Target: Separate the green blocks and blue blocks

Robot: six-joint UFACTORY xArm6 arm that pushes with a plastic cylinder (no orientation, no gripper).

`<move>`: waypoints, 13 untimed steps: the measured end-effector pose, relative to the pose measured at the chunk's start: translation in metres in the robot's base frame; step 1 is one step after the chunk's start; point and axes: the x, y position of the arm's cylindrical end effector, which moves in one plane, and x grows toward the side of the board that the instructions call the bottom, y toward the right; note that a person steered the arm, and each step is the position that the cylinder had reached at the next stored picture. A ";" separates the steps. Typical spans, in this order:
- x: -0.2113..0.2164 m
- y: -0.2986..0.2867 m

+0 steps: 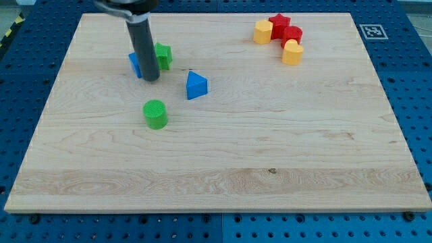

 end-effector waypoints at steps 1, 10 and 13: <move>-0.031 0.000; -0.080 0.000; -0.006 -0.001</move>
